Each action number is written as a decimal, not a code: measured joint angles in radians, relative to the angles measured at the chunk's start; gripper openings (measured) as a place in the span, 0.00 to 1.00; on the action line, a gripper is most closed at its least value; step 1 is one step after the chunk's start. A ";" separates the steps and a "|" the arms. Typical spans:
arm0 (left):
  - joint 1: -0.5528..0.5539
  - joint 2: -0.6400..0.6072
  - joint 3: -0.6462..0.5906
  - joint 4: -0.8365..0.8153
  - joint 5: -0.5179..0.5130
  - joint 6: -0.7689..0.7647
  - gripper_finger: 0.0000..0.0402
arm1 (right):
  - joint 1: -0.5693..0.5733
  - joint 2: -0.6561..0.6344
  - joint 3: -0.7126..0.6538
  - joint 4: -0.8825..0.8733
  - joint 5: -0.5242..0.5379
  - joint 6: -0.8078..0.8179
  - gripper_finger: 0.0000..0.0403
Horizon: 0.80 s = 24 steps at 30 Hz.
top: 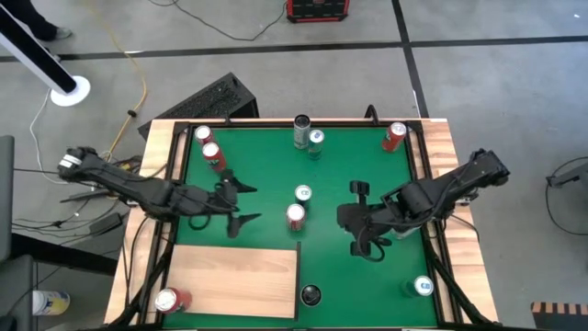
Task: Place canned beverage on shelf
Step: Put the bottom left red soda can on the shelf
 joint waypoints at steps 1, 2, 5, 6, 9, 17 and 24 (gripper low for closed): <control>0.011 0.032 0.000 0.033 0.006 0.008 0.84 | 0.000 -0.008 -0.015 0.018 0.000 0.002 0.08; 0.022 0.067 0.000 0.066 0.013 0.019 0.84 | 0.000 -0.014 -0.027 0.030 0.000 0.002 0.08; 0.045 0.169 0.000 0.161 0.040 0.044 0.84 | 0.000 -0.028 -0.041 0.036 0.000 0.003 0.08; 0.047 0.203 0.000 0.202 0.054 0.050 0.84 | 0.000 -0.029 -0.041 0.038 0.000 0.003 0.08; 0.050 0.302 0.000 0.326 0.081 0.080 0.84 | 0.003 -0.033 -0.042 0.033 -0.001 0.003 0.06; 0.078 0.484 0.000 0.539 0.094 0.085 0.84 | 0.002 -0.042 -0.042 0.030 -0.001 0.003 0.08; 0.109 0.583 0.000 0.643 0.080 0.082 0.84 | 0.002 -0.041 -0.042 0.029 -0.001 -0.007 0.06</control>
